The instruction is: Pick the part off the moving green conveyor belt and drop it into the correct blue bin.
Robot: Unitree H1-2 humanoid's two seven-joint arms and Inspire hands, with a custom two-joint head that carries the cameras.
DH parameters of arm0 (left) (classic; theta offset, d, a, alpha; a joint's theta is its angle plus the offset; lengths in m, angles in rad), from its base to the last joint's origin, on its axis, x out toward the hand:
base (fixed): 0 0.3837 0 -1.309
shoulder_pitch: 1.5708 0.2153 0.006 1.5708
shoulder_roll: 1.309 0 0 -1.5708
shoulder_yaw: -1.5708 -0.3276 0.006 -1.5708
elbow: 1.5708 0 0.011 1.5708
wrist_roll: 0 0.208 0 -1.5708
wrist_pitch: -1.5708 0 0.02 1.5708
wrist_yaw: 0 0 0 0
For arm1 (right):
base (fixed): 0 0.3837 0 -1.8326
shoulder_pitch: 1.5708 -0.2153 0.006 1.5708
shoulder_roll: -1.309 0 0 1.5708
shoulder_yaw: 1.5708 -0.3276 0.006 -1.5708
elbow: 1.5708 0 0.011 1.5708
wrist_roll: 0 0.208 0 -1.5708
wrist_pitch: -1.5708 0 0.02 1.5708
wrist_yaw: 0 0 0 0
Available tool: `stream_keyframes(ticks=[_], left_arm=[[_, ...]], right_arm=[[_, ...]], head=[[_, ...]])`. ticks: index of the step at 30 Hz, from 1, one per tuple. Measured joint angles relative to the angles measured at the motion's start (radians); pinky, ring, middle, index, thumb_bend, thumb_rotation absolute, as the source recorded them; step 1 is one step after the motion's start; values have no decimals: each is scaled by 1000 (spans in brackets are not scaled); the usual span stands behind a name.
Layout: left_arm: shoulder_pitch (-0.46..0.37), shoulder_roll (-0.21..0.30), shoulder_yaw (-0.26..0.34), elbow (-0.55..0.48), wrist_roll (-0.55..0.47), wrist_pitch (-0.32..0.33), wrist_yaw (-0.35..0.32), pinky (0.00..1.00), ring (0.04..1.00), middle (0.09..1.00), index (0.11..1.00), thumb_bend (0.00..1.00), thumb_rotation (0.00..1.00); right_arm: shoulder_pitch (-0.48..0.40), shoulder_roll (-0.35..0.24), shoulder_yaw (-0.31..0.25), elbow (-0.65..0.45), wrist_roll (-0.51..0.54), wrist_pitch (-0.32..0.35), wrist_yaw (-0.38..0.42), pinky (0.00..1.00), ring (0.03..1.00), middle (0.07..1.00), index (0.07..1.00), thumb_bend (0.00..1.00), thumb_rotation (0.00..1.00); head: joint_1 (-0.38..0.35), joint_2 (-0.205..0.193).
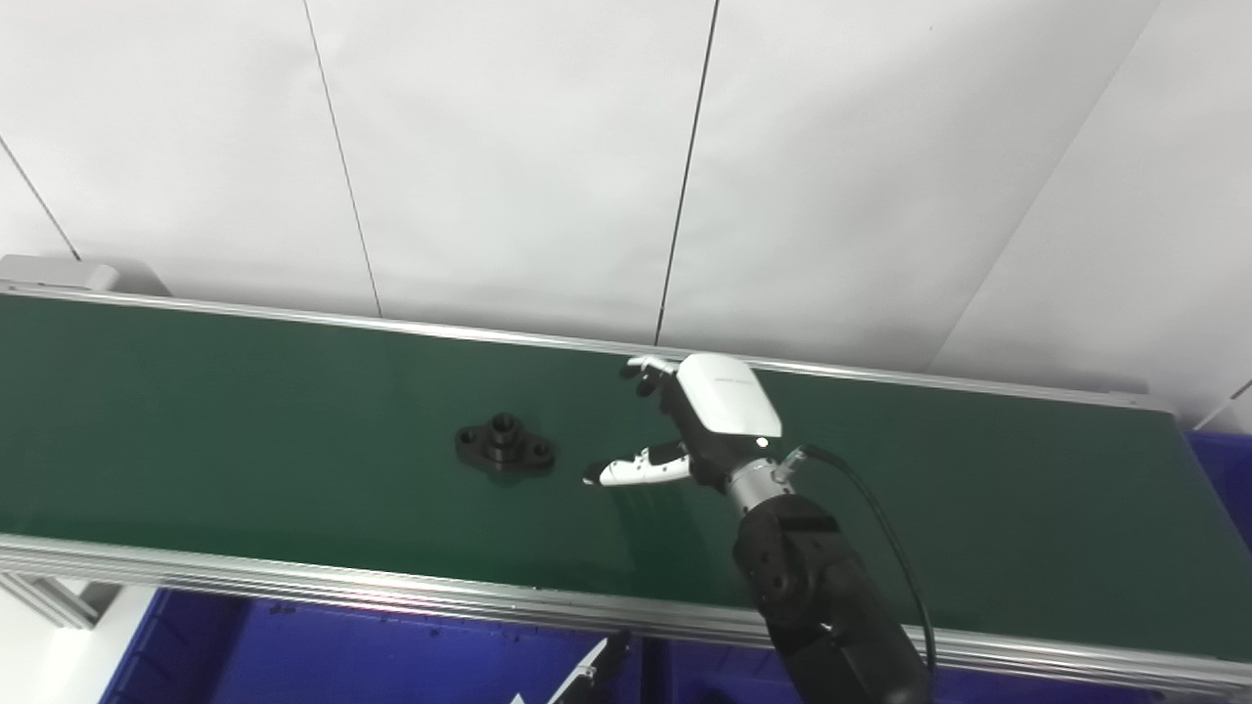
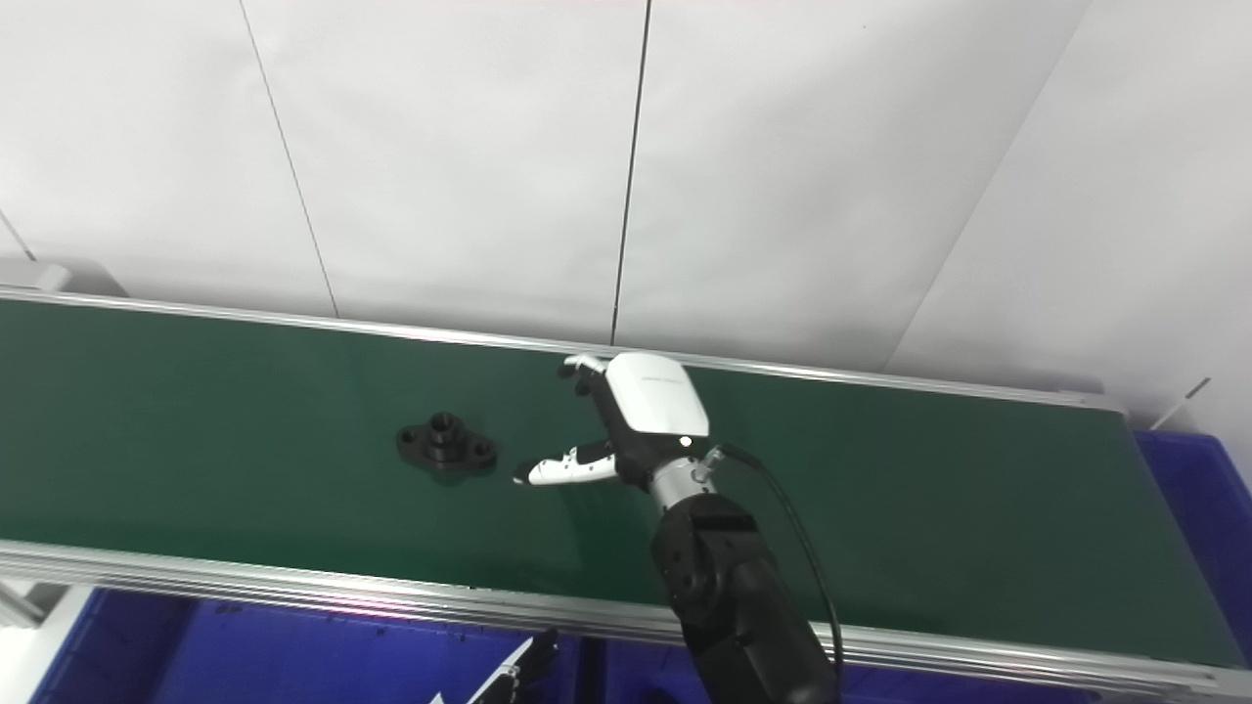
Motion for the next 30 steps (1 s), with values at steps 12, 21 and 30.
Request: stream_keyframes(ticks=[12,21,30], left_arm=[[-5,-26,-16,1,25,-3,8,872,951,965,981,934,867],[-9,-27,-17,3,42,-9,19,869,948,964,973,930,867],[-12,-29,-18,7,45,-10,37,868,943,961,968,910,849]], right_arm=[[-101,-2,104,128,-79,82,78,501,656,762,811,940,589],[-142,24,154,205,-79,102,84,481,637,763,806,943,584],[-159,18,166,244,-70,102,76,497,638,751,800,933,586]], head=[[24,0],[48,2],[67,6]])
